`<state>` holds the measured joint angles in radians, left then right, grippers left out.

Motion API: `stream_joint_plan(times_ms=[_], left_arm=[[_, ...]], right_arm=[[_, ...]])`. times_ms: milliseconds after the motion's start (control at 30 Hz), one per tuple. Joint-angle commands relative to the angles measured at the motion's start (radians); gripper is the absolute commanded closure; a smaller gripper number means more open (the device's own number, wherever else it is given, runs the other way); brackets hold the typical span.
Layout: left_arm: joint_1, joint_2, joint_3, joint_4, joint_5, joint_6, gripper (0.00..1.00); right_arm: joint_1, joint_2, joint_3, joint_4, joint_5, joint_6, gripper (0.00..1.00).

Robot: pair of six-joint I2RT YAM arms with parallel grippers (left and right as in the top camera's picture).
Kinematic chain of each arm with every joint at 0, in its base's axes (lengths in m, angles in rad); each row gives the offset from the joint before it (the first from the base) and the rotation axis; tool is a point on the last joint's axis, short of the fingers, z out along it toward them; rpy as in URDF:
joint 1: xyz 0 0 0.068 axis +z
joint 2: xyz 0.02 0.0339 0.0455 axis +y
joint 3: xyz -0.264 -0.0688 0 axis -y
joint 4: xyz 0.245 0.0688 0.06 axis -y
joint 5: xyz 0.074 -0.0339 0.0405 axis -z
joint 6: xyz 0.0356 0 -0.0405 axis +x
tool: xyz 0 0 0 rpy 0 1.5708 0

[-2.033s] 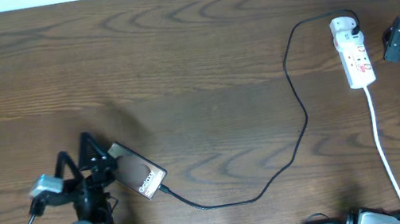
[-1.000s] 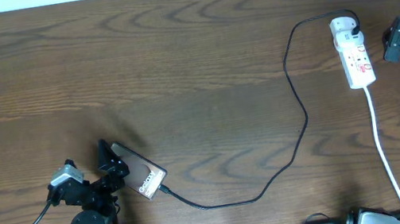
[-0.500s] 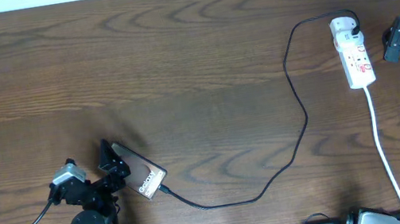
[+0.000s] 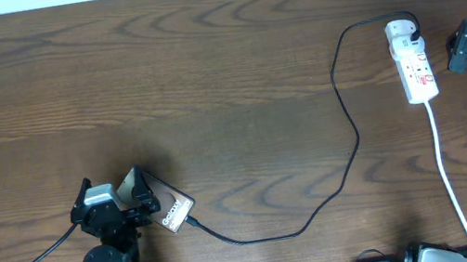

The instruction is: Plug charger to phone and switch on socket

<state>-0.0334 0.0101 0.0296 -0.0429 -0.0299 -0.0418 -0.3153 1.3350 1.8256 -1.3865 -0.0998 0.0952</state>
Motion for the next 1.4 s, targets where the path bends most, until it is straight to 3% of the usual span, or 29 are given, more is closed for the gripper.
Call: stream_joint_plan(times_ms=[0,1033,1100,1200,1233,1367], left_arm=[[0.005,-0.009,-0.024,-0.032,0.019,0.038,0.08],[0.005,-0.006,-0.024,-0.032,0.019,0.038,0.08],[0.005,-0.006,-0.024,-0.032,0.019,0.038,0.08],[0.005,-0.006,-0.024,-0.032,0.019,0.038,0.08],[0.005,-0.006,-0.024,-0.032,0.019,0.038,0.08],[0.005,-0.006,-0.024,-0.032,0.019,0.038,0.08]], right_arm=[[0.001,-0.001,0.007,0.002,0.004,0.005,0.01],[0.006,-0.003,0.006,0.019,0.030,-0.014,0.01],[0.021,-0.024,-0.014,0.094,-0.009,-0.013,0.01],[0.101,-0.129,-0.159,0.396,-0.084,-0.015,0.01],[0.158,-0.209,-0.280,0.566,-0.097,-0.034,0.01],[0.257,-0.382,-0.554,0.887,-0.098,-0.123,0.01]])
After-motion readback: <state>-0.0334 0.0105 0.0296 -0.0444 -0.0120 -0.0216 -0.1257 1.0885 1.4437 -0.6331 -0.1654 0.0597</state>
